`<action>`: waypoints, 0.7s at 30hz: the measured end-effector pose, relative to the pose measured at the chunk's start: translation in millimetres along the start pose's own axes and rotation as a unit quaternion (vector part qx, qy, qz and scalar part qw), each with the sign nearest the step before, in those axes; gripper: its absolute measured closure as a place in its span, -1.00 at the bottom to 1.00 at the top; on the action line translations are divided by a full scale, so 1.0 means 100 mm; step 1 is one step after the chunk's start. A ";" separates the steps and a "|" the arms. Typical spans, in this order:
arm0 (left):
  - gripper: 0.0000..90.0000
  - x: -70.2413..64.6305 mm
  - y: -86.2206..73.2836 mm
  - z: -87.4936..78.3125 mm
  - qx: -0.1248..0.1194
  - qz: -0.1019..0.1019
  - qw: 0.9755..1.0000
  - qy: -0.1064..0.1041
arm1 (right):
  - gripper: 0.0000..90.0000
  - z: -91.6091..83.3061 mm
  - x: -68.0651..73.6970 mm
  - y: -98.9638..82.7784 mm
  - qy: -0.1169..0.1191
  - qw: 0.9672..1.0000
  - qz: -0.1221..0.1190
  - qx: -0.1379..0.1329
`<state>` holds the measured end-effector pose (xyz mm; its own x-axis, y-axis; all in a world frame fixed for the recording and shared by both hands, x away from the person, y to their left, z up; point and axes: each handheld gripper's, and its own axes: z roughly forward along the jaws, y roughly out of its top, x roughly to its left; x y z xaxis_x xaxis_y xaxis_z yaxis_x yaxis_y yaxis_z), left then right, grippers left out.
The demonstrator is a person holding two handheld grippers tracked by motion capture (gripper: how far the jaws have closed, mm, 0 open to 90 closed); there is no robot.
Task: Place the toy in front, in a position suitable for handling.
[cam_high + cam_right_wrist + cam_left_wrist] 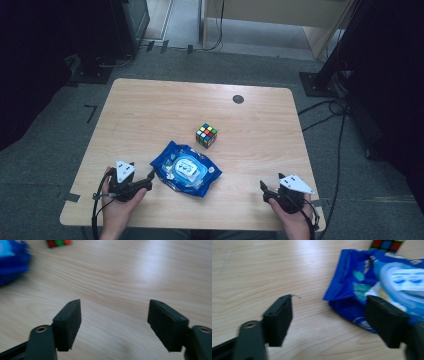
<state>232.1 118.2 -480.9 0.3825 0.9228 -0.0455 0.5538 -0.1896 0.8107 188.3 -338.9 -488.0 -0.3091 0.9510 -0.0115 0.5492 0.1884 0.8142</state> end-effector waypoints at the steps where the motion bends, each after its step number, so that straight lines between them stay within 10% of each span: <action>1: -0.38 -0.01 0.00 0.00 -0.002 0.001 1.000 -0.008 | -0.28 0.01 0.06 0.04 0.015 1.000 -0.006 -0.005; 9: 0.01 -0.18 0.01 0.05 0.011 -0.001 0.998 -0.060 | 0.08 0.24 0.51 0.33 0.115 0.993 -0.027 -0.011; 21: 0.16 -0.19 0.09 0.40 0.047 -0.009 0.998 -0.027 | 0.55 0.75 0.87 0.57 0.178 0.983 -0.032 0.020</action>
<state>259.3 85.4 -496.3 0.4095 0.9075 -0.0937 0.6270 -0.2053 0.7515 250.3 -226.8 -486.1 -0.5925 0.7917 0.1485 0.5485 0.2615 0.7942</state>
